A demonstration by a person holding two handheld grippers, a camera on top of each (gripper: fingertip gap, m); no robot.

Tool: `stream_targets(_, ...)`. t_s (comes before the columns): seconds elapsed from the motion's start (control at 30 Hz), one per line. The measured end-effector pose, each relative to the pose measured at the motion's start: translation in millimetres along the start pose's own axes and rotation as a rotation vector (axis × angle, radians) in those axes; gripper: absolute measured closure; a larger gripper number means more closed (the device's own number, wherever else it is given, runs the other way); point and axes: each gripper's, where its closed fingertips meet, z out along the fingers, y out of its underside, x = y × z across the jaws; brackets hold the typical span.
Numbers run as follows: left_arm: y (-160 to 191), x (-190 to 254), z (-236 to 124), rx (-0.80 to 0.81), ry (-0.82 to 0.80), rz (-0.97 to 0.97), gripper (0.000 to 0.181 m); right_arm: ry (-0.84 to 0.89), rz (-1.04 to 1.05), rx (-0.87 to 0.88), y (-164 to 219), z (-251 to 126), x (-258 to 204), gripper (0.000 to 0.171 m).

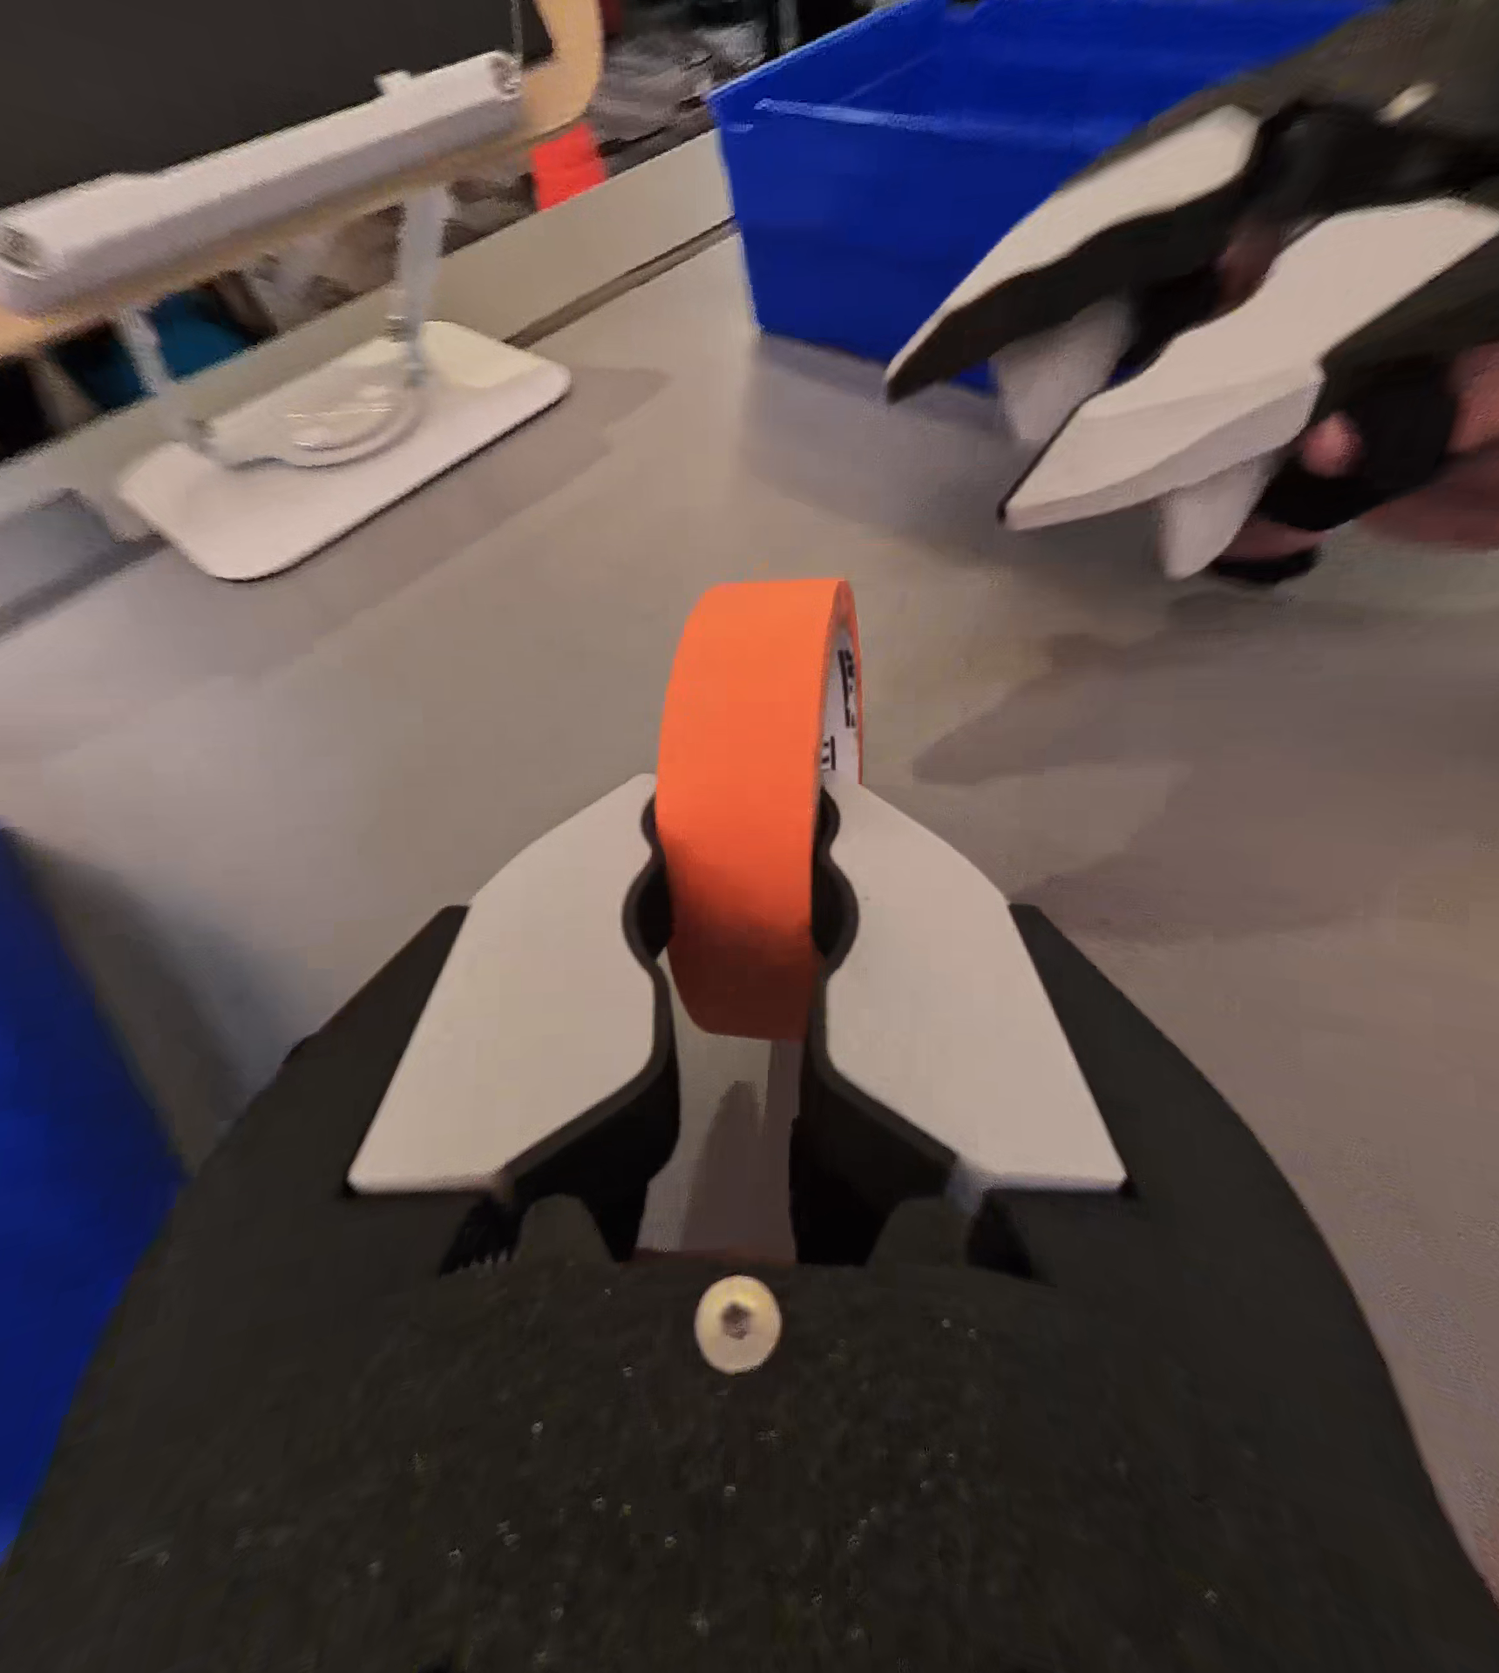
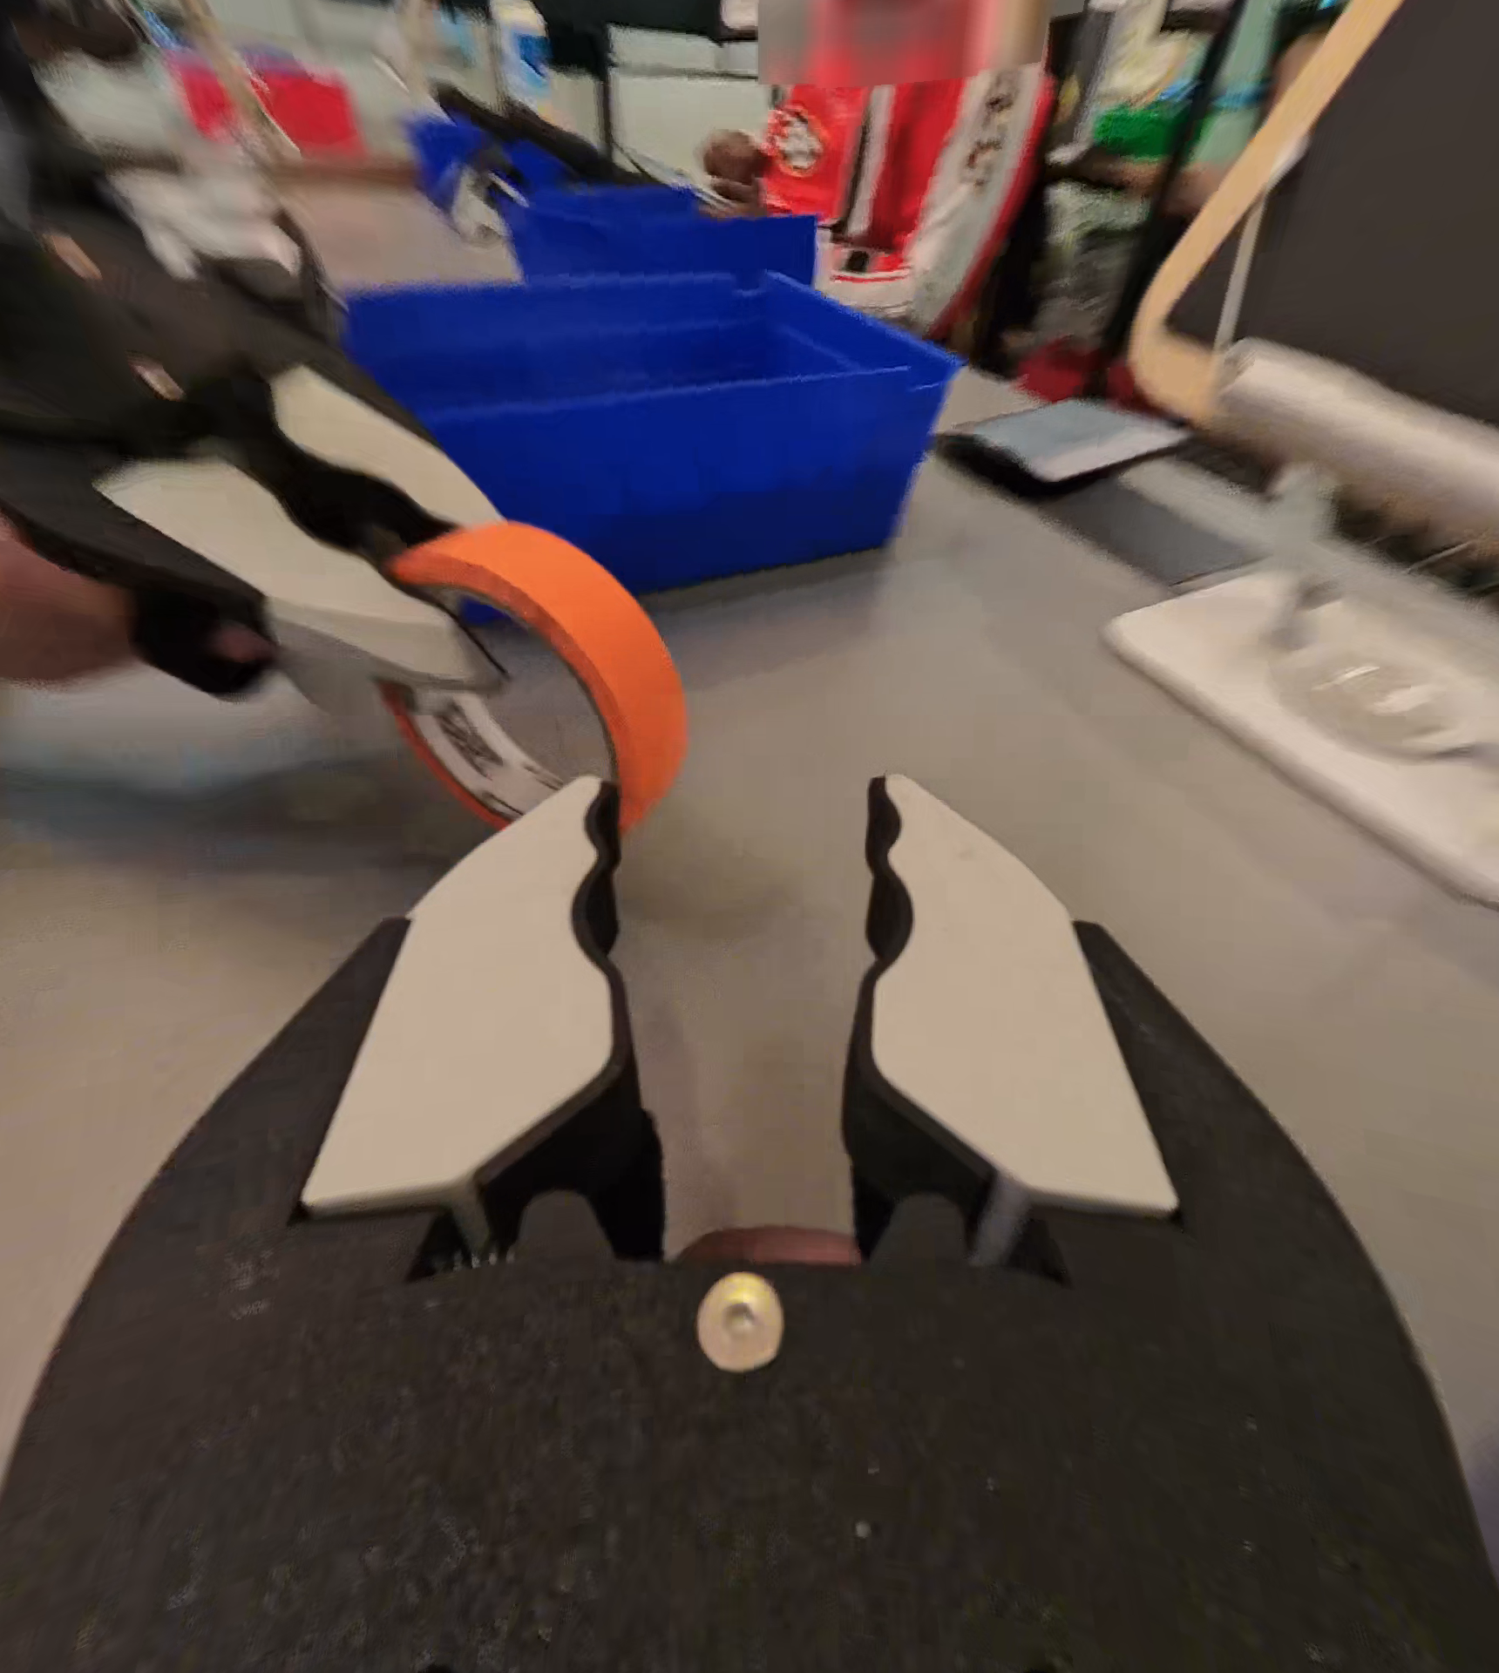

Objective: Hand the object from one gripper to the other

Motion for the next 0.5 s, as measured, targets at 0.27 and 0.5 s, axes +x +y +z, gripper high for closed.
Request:
stream_targets(0.27, 2, 19, 8, -0.095, -0.013, 0.008, 0.154, 0.343, -0.798, -0.097, -7, 15, -44, 0.126)
stream_targets(0.5, -7, 38, 7, -0.085, 0.055, 0.008, 0.155, 0.396, -0.885, -0.105, -12, 26, -40, 0.159)
